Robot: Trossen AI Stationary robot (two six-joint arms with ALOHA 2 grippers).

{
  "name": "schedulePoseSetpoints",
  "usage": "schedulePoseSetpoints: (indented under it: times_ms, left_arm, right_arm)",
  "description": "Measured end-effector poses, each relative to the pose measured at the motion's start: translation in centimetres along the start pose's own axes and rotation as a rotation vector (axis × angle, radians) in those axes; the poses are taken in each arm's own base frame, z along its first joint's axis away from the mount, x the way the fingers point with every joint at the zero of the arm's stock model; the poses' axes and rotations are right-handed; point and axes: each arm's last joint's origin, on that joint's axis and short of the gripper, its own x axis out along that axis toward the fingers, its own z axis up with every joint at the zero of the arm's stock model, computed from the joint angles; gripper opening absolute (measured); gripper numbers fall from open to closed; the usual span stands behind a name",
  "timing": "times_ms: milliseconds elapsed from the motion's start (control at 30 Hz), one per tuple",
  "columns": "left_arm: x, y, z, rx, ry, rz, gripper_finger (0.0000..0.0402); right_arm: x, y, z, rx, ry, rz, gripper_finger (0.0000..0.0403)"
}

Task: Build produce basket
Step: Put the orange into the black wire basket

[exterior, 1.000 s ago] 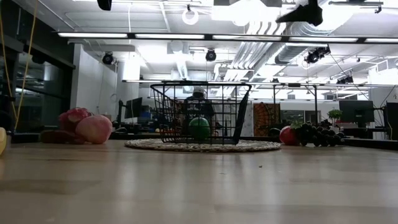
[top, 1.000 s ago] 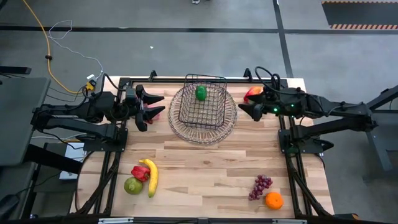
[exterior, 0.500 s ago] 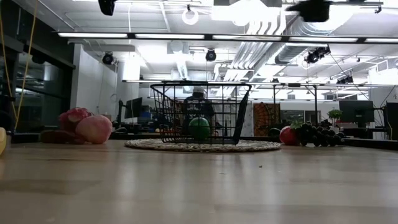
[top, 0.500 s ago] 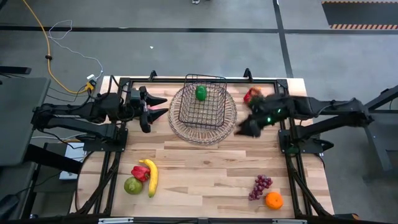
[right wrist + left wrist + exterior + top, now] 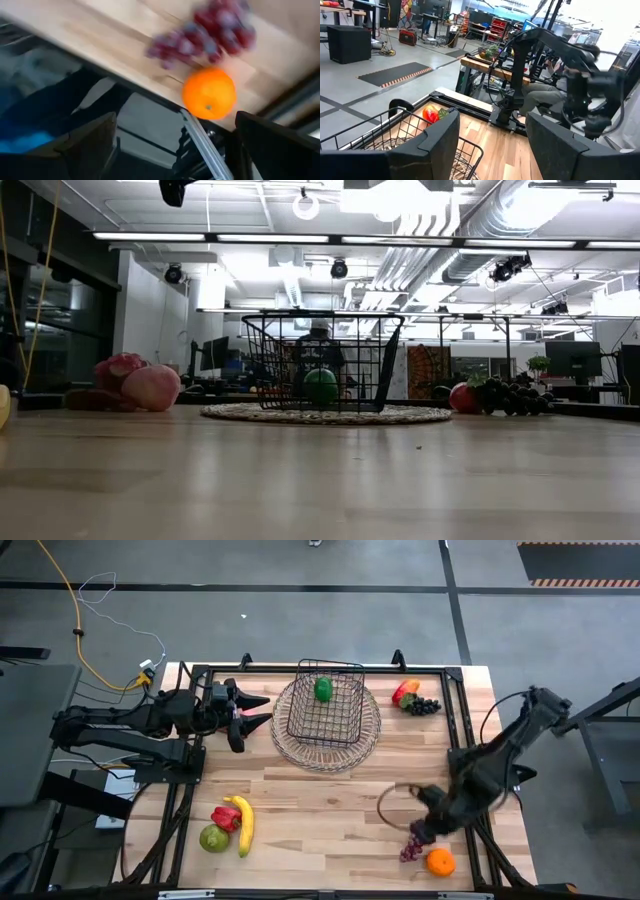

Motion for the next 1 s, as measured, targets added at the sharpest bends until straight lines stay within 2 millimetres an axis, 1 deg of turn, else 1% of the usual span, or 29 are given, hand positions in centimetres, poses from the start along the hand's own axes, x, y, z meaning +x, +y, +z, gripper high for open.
schedulePoseSetpoints:
  times_ms: [67, 167, 300, 400, 633, 833, 1000]
  left_arm:
    - [0.0, 0.0, 0.0, 0.000, 0.000, 0.000, 0.0216]
    - [0.0, 0.0, 0.0, -0.001, 0.000, 0.000, 0.0216]
    - [0.0, 0.0, 0.0, -0.001, 0.000, 0.000, 0.0216]
    - [0.0, 0.0, 0.0, -0.001, 0.000, 0.000, 0.0216]
    - [0.0, 0.0, 0.0, 0.000, 0.001, 0.000, 0.0216]
    - [0.0, 0.0, 0.0, 0.002, 0.001, 0.000, 0.0216]
    - [0.0, 0.0, 0.0, 0.002, 0.001, -0.001, 0.0216]
  right_arm:
    - [1.6, 0.0, -0.8, 0.078, -0.006, -0.059, 0.0399]
    - [3.9, 0.3, -1.6, 0.147, -0.005, -0.131, 0.0399]
    - [6.6, 0.5, -1.9, 0.175, 0.037, -0.237, 0.0399]
    - [8.1, 0.7, -1.9, 0.187, 0.071, -0.289, 0.0399]
    - [10.2, 1.3, -1.8, 0.190, 0.083, -0.298, 0.0399]
    - [11.8, 0.9, -1.3, 0.218, 0.047, -0.382, 0.0399]
    - [12.7, 0.9, -1.1, 0.227, 0.034, -0.410, 0.0399]
